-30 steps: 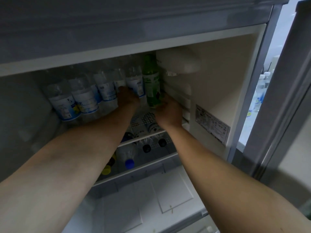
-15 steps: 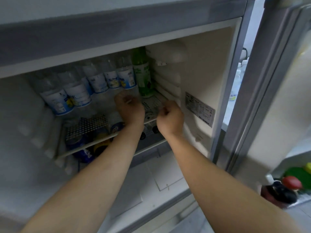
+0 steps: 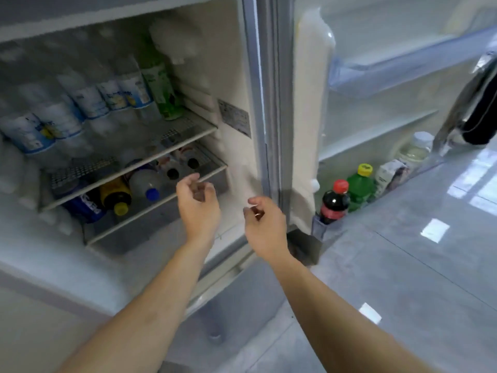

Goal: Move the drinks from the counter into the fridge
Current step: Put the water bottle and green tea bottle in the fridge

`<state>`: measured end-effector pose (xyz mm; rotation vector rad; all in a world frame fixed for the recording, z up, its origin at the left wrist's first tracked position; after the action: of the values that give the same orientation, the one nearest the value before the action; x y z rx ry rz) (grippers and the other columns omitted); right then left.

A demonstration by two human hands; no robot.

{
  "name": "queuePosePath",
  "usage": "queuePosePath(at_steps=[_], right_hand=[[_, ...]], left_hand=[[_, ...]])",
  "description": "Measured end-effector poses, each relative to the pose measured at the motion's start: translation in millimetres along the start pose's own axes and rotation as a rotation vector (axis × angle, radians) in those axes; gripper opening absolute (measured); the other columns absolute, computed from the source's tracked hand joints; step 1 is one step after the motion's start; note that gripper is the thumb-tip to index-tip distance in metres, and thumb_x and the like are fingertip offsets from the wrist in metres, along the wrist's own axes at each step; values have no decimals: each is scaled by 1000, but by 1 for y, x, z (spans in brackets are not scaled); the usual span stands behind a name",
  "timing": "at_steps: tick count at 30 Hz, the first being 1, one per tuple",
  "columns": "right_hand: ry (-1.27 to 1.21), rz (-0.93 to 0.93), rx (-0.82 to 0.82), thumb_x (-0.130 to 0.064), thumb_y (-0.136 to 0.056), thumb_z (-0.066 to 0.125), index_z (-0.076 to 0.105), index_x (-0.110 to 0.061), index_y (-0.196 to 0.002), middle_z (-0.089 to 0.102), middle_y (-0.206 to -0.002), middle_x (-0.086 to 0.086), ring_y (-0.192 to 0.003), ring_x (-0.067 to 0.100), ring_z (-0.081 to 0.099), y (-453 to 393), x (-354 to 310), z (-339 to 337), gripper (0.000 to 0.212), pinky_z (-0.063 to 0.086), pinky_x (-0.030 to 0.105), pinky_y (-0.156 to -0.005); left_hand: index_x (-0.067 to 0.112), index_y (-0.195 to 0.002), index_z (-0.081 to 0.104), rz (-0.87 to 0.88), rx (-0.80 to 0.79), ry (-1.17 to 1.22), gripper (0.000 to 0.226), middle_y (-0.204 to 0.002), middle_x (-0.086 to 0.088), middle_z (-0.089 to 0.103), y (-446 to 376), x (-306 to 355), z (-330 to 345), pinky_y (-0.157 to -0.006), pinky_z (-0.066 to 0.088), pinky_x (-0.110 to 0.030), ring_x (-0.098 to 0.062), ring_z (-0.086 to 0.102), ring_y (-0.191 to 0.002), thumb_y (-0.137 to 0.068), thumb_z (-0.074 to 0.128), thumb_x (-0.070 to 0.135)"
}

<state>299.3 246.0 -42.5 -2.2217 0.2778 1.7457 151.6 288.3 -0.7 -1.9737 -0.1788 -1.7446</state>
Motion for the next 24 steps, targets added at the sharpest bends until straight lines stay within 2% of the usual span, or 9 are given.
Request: queuePosePath(at_steps=[3, 6, 8, 10, 14, 18, 20, 22, 24], right_hand=[[32, 115, 92, -18, -91, 65, 66, -22, -102, 62, -75, -16, -69, -4, 58, 45, 47, -56, 12, 48, 21, -73], [76, 290, 214, -21, -90, 66, 68, -20, -105, 64, -81, -15, -76, 2, 61, 90, 95, -118, 15, 53, 26, -79], [91, 428, 297, -24, -90, 66, 68, -19, -107, 67, -84, -8, -80, 11, 65, 123, 128, -160, 18, 56, 36, -81], [105, 571, 367, -26, -89, 66, 68, -19, -109, 69, -86, -4, -83, 19, 66, 158, 162, -198, 21, 56, 39, -83], [54, 823, 433, -27, -86, 69, 64, -17, -114, 70, -92, 3, -80, 21, 65, 237, 222, -262, 30, 51, 34, -77], [-15, 1018, 553, -30, -85, 70, 60, -15, -120, 67, -103, 11, -93, 32, 66, 313, 259, -306, 39, 54, 44, -83], [-36, 1108, 616, -31, -86, 69, 59, -14, -120, 66, -106, 12, -95, 33, 65, 347, 270, -319, 40, 54, 45, -83], [-67, 1186, 659, -30, -85, 68, 59, -12, -117, 63, -102, 10, -83, 29, 62, 376, 275, -327, 38, 52, 40, -73], [-102, 1244, 689, -26, -86, 68, 59, -10, -116, 61, -100, 9, -77, 26, 58, 398, 276, -332, 35, 50, 36, -68]], left_hand=[[26, -115, 51, -76, -113, -49, 28, -96, 6, 61, 57, -19, 13, -77, 58, -43, -12, 61, -83, -92, 60, 11], [27, -112, 49, -120, -248, -133, 25, -91, 5, 61, 119, -42, 26, -73, 55, -43, -14, 60, -76, -93, 60, 15], [26, -112, 50, -157, -370, -227, 24, -94, -2, 63, 157, -62, 31, -75, 57, -46, -23, 63, -79, -93, 61, 18], [23, -114, 52, -213, -505, -314, 26, -93, -2, 63, 190, -87, 32, -76, 58, -49, -24, 64, -83, -91, 62, 17], [20, -116, 56, -332, -760, -537, 27, -92, 3, 62, 246, -138, 23, -75, 49, -33, -25, 64, -93, -91, 66, 16], [13, -116, 59, -454, -980, -778, 29, -94, -6, 64, 279, -188, 3, -81, 51, -37, -29, 63, -91, -90, 69, 17], [12, -117, 60, -524, -1088, -893, 30, -100, -8, 63, 290, -210, -8, -73, 50, -33, -26, 61, -85, -89, 69, 18], [10, -117, 60, -636, -1154, -967, 29, -105, -8, 61, 299, -228, -17, -63, 50, -30, -24, 59, -79, -90, 67, 20], [7, -117, 61, -730, -1188, -993, 29, -108, -10, 62, 302, -238, -17, -59, 50, -29, -25, 58, -82, -92, 65, 21]])
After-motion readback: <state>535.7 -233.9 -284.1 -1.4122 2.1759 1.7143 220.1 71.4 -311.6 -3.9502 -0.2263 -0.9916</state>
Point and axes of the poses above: each hand's wrist, its own y-axis away from the middle knuckle, its own z-axis out of the palm, x = y × z, the point moved 4 cm from there along -y, towards the middle knuckle
